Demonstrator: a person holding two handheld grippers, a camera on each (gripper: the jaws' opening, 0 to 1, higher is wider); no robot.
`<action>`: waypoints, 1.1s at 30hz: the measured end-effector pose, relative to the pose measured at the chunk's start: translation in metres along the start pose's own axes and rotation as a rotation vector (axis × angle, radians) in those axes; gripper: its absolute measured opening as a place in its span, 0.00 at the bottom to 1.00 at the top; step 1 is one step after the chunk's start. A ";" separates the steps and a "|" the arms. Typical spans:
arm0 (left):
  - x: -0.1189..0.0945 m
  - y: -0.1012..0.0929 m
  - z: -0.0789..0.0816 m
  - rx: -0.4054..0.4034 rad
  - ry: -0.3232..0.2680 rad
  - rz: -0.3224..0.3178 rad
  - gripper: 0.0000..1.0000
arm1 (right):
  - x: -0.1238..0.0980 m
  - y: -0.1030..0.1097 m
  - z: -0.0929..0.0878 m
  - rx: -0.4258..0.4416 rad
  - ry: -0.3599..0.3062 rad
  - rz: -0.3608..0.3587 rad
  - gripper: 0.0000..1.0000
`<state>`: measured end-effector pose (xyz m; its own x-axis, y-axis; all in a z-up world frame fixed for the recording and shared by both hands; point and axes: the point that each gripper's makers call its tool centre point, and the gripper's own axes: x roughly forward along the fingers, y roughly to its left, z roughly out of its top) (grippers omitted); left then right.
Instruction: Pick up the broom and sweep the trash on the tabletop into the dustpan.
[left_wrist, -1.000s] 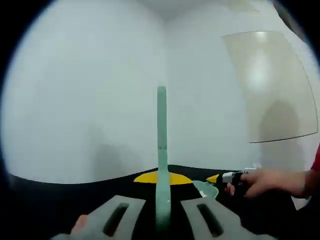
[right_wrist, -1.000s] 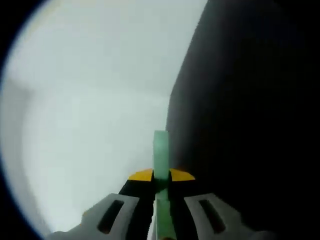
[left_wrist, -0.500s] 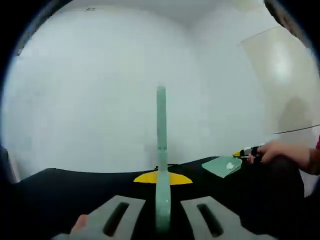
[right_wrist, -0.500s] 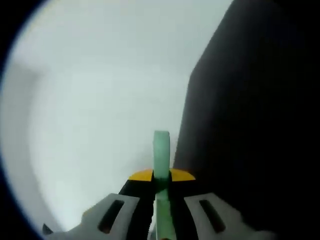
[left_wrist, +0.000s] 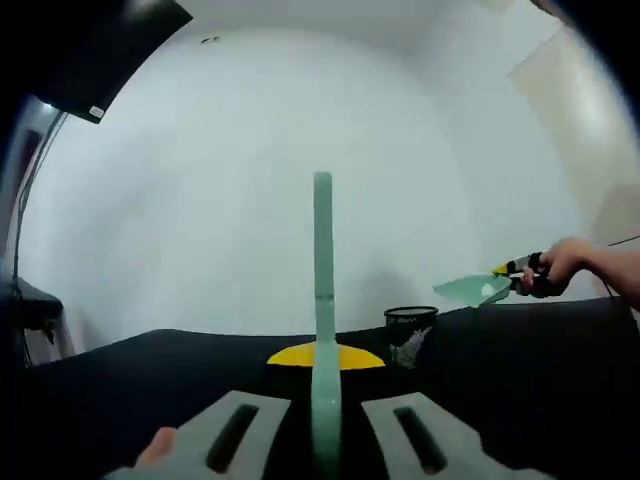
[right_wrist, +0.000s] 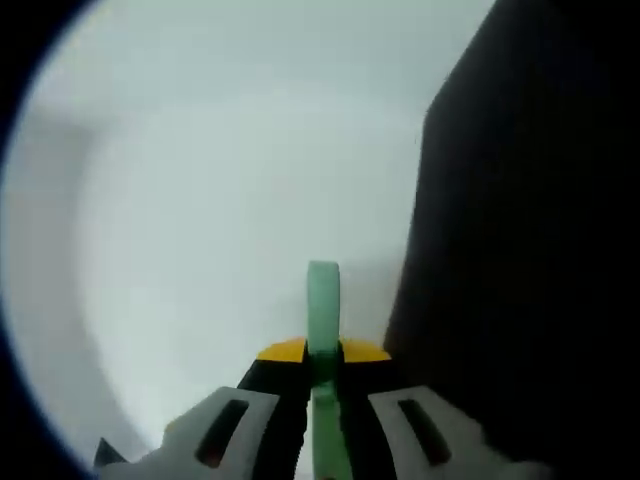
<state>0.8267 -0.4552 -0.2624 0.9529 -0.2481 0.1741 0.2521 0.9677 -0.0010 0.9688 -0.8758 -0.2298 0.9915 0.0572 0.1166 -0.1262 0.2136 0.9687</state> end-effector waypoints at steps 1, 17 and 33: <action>0.000 -0.002 0.000 -0.003 0.000 -0.006 0.00 | 0.006 0.007 -0.002 -0.002 0.004 0.015 0.12; 0.001 0.001 -0.001 -0.023 0.011 -0.013 0.00 | 0.066 0.049 -0.044 0.024 0.030 0.231 0.12; 0.004 0.003 0.002 -0.050 0.006 -0.019 0.00 | 0.075 0.088 -0.086 -0.386 0.074 0.361 0.12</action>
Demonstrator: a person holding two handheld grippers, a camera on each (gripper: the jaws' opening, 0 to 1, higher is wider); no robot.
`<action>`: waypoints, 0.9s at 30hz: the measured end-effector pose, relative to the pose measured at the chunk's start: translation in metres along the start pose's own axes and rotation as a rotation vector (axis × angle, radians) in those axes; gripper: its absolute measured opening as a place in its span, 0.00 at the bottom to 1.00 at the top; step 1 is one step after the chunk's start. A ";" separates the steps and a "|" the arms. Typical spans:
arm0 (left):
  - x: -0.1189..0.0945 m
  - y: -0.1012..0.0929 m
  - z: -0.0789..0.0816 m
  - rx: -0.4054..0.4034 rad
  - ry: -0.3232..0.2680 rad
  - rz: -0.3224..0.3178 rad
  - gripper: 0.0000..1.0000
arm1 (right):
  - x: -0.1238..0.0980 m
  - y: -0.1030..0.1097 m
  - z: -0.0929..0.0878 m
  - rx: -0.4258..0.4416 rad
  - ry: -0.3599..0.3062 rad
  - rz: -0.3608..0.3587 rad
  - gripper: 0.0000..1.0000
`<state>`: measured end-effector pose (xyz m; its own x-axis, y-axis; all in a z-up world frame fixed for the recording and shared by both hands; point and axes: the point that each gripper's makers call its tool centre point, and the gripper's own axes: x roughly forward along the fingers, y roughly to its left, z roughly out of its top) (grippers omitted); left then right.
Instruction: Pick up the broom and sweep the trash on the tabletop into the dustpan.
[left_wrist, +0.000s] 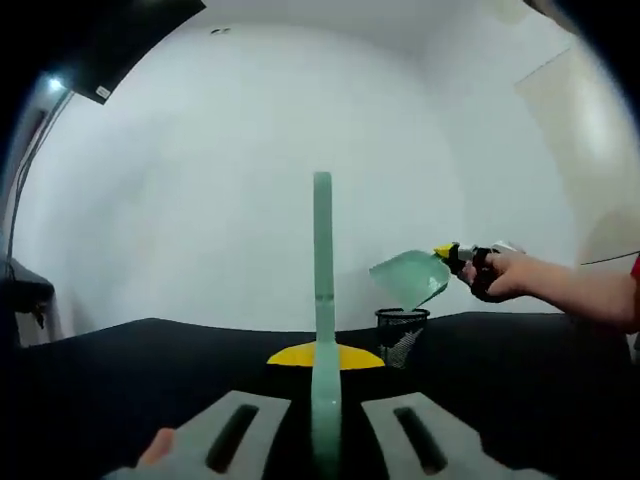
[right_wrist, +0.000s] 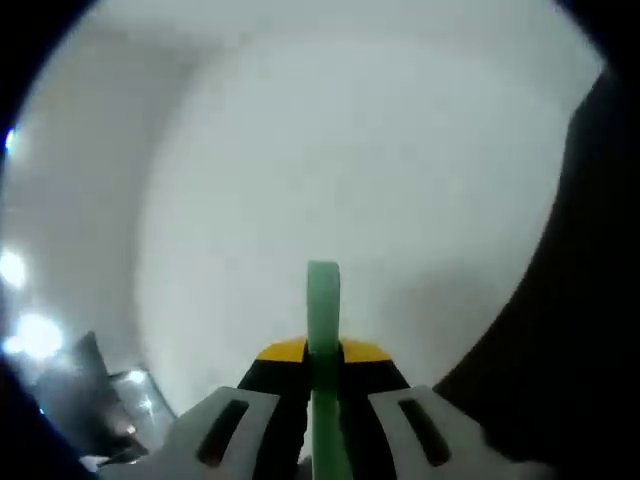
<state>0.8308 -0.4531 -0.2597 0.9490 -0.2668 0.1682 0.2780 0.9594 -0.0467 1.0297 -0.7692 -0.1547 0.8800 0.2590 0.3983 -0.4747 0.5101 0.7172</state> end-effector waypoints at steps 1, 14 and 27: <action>0.000 0.000 0.000 0.001 0.000 0.001 0.00 | 0.001 0.005 -0.003 -0.006 0.010 0.022 0.12; -0.001 0.004 -0.002 -0.009 0.002 0.013 0.00 | 0.008 0.028 -0.011 -0.192 0.055 0.081 0.11; -0.001 0.005 -0.001 -0.007 -0.003 0.023 0.00 | 0.004 0.021 -0.014 -0.162 0.055 0.064 0.11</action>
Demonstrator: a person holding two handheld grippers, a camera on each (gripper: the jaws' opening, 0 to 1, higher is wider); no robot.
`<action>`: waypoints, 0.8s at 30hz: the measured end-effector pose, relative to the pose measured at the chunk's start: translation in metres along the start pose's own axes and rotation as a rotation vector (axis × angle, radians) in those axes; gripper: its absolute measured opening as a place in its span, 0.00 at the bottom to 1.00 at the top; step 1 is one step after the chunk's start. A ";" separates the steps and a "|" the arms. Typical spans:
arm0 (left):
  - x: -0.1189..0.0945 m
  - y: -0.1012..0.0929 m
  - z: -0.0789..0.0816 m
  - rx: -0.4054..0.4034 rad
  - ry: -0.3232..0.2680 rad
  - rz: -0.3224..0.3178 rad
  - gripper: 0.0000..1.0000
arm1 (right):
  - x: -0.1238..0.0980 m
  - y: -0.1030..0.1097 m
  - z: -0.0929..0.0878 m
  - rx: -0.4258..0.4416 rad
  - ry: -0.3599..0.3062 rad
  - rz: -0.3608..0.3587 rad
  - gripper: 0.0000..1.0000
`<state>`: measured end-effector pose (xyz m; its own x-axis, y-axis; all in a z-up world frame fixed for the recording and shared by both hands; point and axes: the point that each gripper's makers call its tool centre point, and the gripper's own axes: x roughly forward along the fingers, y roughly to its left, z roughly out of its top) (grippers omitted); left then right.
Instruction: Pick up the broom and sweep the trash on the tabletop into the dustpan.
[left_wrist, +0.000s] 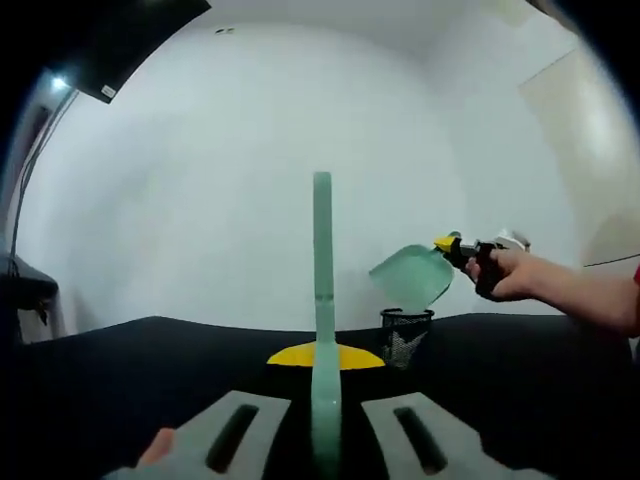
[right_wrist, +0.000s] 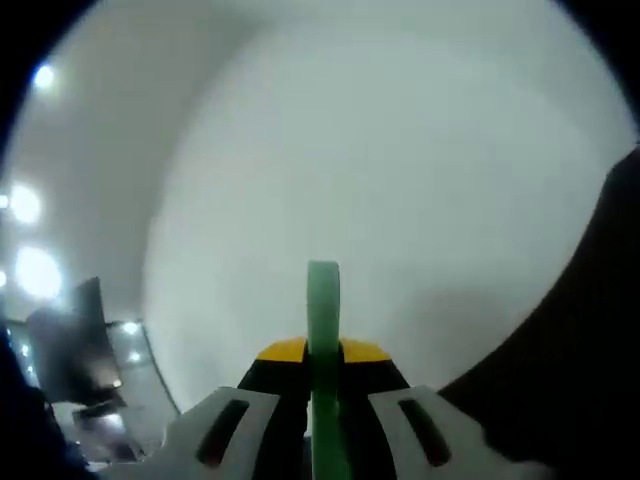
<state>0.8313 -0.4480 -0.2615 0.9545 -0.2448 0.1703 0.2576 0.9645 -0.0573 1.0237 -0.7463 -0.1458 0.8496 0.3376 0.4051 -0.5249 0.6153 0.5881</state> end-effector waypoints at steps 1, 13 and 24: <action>0.000 0.000 0.000 -0.003 -0.001 -0.001 0.00 | -0.002 0.000 0.003 0.006 -0.008 -0.001 0.11; -0.001 0.001 0.002 -0.001 -0.003 0.006 0.00 | -0.030 -0.011 0.031 0.186 -0.073 -0.044 0.12; -0.003 0.005 0.003 0.003 -0.010 0.020 0.00 | -0.091 -0.051 0.059 0.331 -0.109 -0.140 0.12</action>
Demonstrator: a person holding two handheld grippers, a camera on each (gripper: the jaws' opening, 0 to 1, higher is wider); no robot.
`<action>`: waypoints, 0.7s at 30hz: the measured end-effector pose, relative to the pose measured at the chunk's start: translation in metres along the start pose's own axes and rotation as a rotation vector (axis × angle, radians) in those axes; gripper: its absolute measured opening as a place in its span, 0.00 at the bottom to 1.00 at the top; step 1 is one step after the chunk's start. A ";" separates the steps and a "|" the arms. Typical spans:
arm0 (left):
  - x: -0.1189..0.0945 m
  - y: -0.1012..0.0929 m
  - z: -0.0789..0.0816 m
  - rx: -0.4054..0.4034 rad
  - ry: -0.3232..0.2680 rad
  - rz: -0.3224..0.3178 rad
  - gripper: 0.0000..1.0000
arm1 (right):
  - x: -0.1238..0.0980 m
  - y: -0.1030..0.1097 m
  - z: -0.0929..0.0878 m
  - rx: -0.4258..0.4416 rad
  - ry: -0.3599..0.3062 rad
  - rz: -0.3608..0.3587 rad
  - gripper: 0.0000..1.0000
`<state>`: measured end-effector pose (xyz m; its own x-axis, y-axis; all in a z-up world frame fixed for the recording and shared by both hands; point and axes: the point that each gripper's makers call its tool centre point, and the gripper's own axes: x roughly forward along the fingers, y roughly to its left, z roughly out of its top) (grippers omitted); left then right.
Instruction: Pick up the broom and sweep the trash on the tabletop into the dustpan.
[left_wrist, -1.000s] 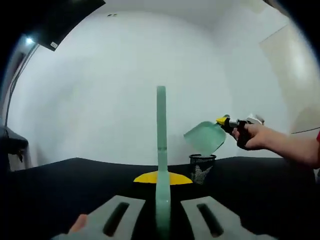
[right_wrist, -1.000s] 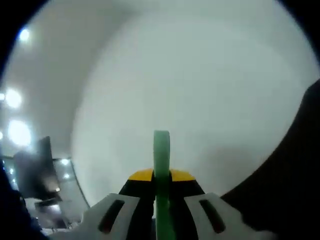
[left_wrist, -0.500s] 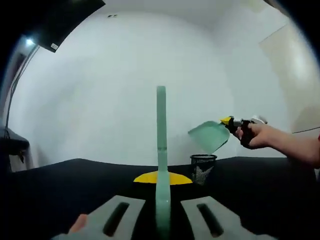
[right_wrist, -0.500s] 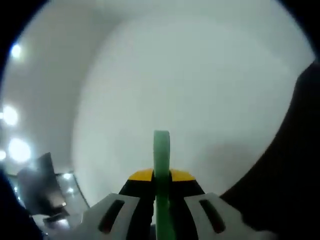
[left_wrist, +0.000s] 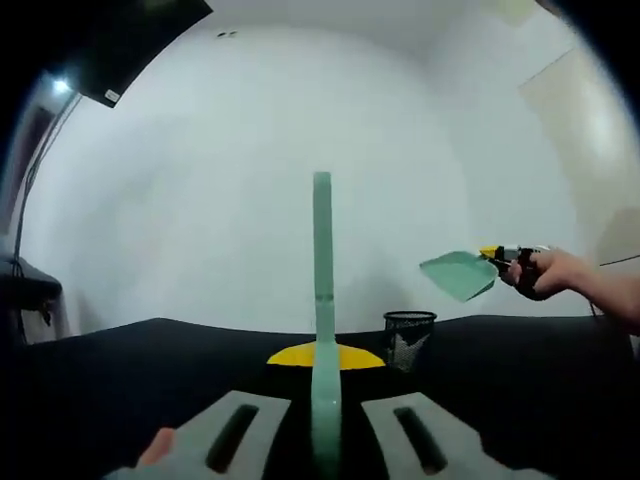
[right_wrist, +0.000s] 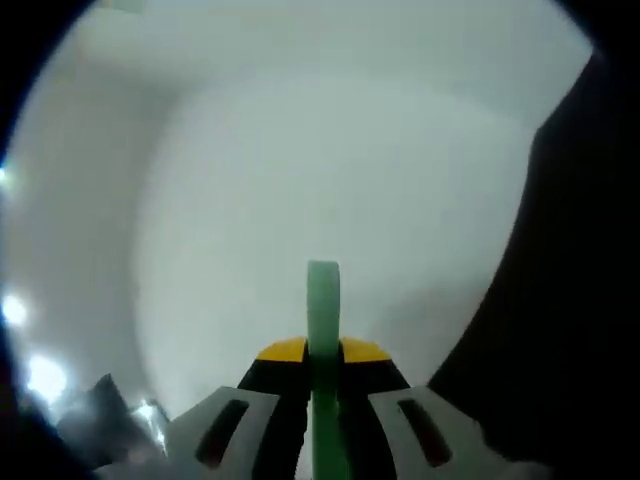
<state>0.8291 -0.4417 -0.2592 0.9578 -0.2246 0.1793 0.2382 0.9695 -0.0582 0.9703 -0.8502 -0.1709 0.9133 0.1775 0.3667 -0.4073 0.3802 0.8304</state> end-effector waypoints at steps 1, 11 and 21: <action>0.000 0.000 0.000 0.001 -0.001 0.001 0.00 | -0.006 -0.007 0.003 0.018 -0.005 -0.023 0.12; 0.000 -0.001 -0.001 0.005 0.005 0.002 0.00 | -0.063 -0.044 0.009 0.163 0.017 -0.124 0.12; -0.002 -0.003 0.000 0.012 0.004 0.007 0.00 | -0.124 -0.076 -0.005 0.217 0.036 -0.243 0.12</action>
<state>0.8264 -0.4445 -0.2597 0.9600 -0.2181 0.1755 0.2295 0.9722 -0.0473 0.8878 -0.8964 -0.2816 0.9810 0.1393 0.1350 -0.1629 0.2136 0.9632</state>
